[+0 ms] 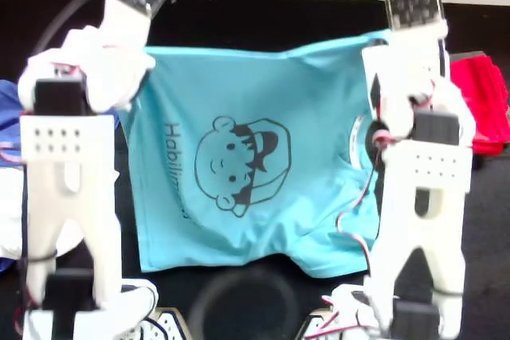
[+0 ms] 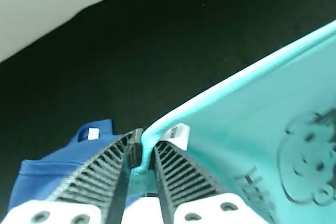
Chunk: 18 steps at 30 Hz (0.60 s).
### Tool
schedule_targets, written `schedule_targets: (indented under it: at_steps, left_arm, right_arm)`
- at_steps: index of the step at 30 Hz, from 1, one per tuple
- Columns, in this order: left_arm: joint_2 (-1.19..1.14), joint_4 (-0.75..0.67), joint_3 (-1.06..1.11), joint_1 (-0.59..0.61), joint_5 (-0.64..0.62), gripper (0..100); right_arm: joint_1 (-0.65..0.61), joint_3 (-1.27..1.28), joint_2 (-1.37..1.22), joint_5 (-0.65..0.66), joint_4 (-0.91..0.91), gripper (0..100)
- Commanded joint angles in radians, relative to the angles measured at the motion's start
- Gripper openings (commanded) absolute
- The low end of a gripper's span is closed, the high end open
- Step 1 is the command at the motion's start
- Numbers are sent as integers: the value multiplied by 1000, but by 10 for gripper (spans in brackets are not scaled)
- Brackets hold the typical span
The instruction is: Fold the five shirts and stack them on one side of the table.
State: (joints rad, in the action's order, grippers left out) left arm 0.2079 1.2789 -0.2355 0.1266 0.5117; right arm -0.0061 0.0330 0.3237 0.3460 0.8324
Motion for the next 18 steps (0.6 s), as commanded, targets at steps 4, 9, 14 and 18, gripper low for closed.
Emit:
schedule_targets:
  at_steps: [4,9,14,18]
  left_arm:
    - [-216,41,-259,21,12,8]
    - [-329,49,-449,21,12,8]
    - [-430,71,-470,25,12,8]
    - [-539,94,-472,19,12,8]
  right_arm:
    - [-13,-440,-280,-66,142,6]
    - [-13,-697,-463,-69,234,6]
    - [-15,-796,-596,-69,381,6]
    - [-35,-796,-702,-69,518,6]
